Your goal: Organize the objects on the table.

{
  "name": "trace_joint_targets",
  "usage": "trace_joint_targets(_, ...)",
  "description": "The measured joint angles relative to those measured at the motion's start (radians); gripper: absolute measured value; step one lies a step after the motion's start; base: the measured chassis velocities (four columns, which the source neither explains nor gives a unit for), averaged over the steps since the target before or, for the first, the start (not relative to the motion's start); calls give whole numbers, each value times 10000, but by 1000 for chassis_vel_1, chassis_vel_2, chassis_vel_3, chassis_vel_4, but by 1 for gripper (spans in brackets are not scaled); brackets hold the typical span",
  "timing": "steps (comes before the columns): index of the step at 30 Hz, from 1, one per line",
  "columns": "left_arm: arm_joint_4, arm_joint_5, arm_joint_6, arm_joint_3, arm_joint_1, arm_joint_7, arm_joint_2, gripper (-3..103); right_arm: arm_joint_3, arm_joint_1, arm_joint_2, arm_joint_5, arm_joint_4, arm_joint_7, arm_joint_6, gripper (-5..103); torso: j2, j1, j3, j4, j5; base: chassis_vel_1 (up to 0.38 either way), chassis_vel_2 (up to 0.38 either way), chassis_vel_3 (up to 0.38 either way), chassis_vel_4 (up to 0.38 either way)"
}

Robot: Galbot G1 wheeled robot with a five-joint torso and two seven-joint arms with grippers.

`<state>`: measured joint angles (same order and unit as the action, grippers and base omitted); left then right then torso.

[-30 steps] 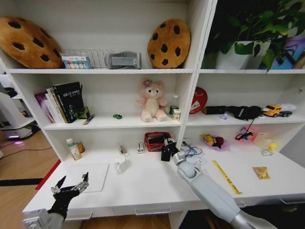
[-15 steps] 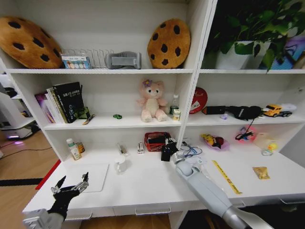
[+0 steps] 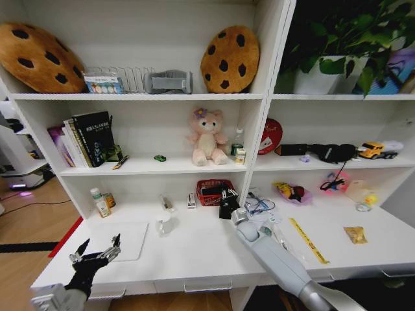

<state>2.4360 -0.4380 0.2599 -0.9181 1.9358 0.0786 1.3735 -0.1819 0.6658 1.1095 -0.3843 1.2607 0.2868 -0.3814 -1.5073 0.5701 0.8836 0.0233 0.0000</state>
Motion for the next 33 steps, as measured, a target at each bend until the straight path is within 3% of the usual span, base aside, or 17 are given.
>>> trace_joint_targets(3, 0, 0, 0, 0, 0, 0, 0, 100, 1, 40, -68, -3, 110, -28, 2, 43, 0, 0, 0, -2, 1, 0, 0, 0, 0)
trace_joint_targets(7, 0, 0, 0, 0, 0, 0, 0, 100, -1, 122, -275, -129, 493, -85, 93, 54, 0, 0, 0, -2, 1, 0, 0, 0, 0)
trace_joint_targets(10, 0, 0, 1, 0, -1, -1, 0, 100, 8, 651, -1002, -909, 1931, -259, 872, 71, 0, 0, 0, -1, 1, 0, 0, 0, 0)
trace_joint_targets(12, 0, 0, 1, 0, 0, -1, 0, 100, 17, 887, -1193, -1084, 2399, -259, 1092, 71, 0, 0, 0, 2, -1, 0, 0, 0, 0)
trace_joint_targets(18, 0, 0, 2, 0, 0, 0, -1, 100, 187, 2211, -1848, -1574, 4552, 211, 1896, 96, 0, -1, 0, 1, 3, 0, 0, 0, 0)
trace_joint_targets(23, 0, 0, 2, 0, 0, -4, 0, 100, 976, 3365, -2309, -1742, 5953, 721, 2394, 100, -1, -2, -1, -3, 1, 0, 0, 0, 0)
trace_joint_targets(27, 0, 0, 2, -1, -1, 2, 0, 100, 2547, 5092, -2763, -1655, 6871, 719, 2552, 100, -1, -1, -1, 0, 0, 0, 0, 0, 0)
trace_joint_targets(33, 0, 0, 2, 0, -1, 0, 0, 100, 3779, 7239, -2664, -1372, 8087, 788, 2588, 100, -1, -2, -2, 0, 1, 0, 0, 0, 0)
